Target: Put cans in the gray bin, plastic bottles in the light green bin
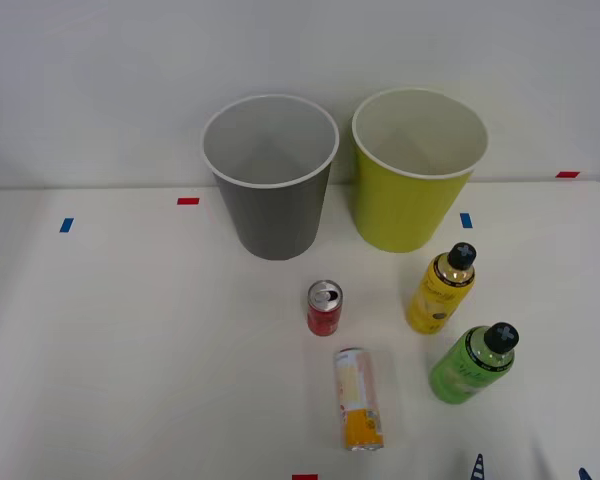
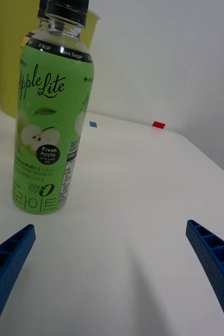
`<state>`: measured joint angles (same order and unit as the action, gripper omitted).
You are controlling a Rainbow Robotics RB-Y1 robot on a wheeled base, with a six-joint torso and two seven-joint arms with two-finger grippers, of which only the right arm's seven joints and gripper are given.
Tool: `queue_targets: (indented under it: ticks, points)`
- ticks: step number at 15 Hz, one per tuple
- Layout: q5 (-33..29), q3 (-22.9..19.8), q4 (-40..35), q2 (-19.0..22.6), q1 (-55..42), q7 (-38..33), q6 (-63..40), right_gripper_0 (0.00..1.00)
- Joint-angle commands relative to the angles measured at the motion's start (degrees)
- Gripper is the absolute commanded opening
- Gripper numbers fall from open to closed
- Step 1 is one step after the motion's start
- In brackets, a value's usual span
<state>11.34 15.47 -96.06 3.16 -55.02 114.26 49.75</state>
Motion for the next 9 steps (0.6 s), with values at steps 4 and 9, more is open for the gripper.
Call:
queue_targets:
  ticks: [4, 9]
  points:
    - [0.0, 0.0, 0.0, 0.0, 0.0, 0.0, 0.0, 1.0]
    - [0.0, 0.0, 0.0, 0.0, 0.0, 0.0, 0.0, 1.0]
